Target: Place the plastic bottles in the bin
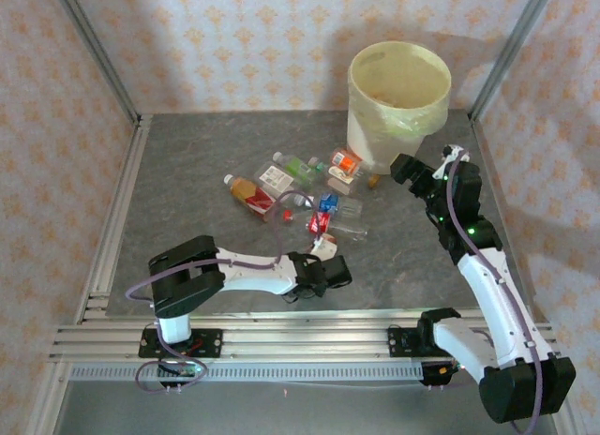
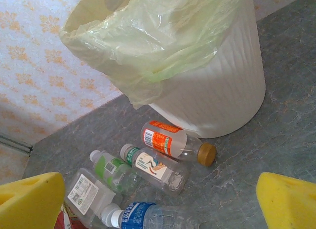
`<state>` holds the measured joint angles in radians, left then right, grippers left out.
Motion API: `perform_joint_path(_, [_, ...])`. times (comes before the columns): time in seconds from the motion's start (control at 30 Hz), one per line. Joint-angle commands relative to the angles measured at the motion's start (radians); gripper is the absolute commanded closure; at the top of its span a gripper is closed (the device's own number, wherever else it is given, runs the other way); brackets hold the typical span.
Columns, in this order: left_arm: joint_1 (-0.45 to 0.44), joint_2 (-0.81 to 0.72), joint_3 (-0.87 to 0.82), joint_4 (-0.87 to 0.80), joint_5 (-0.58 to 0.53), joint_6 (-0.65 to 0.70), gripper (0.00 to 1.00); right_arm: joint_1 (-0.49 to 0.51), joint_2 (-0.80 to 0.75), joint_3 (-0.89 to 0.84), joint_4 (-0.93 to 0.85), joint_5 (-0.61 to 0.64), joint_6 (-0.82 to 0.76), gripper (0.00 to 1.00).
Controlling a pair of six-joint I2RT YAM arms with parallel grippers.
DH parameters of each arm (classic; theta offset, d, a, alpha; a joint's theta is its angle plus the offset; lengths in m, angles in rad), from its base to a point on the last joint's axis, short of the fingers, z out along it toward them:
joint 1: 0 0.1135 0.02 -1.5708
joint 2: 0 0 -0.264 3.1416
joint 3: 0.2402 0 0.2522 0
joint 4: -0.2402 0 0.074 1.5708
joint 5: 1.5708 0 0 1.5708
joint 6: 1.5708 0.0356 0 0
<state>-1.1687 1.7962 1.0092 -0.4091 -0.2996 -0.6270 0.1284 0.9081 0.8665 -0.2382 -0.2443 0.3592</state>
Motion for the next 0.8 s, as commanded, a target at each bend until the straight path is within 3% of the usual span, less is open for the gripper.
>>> perform_joint_path(0.0, [0.010,-0.082,-0.058,0.049,-0.036,0.015,0.59,0.000,0.000,-0.018,0.042,-0.013,0.011,0.01])
perform_joint_path(0.23, [0.027,-0.134,-0.072,0.085,-0.022,0.023,0.68,0.004,0.000,-0.036,0.080,-0.080,0.010,0.01])
perform_joint_path(0.57, [0.162,-0.308,-0.100,0.169,0.086,0.001,0.68,0.029,0.033,-0.026,0.072,-0.225,-0.030,0.01])
perform_joint_path(0.77, [0.213,-0.414,-0.097,0.212,0.143,-0.011,0.68,0.062,0.066,0.000,0.057,-0.238,-0.042,0.01])
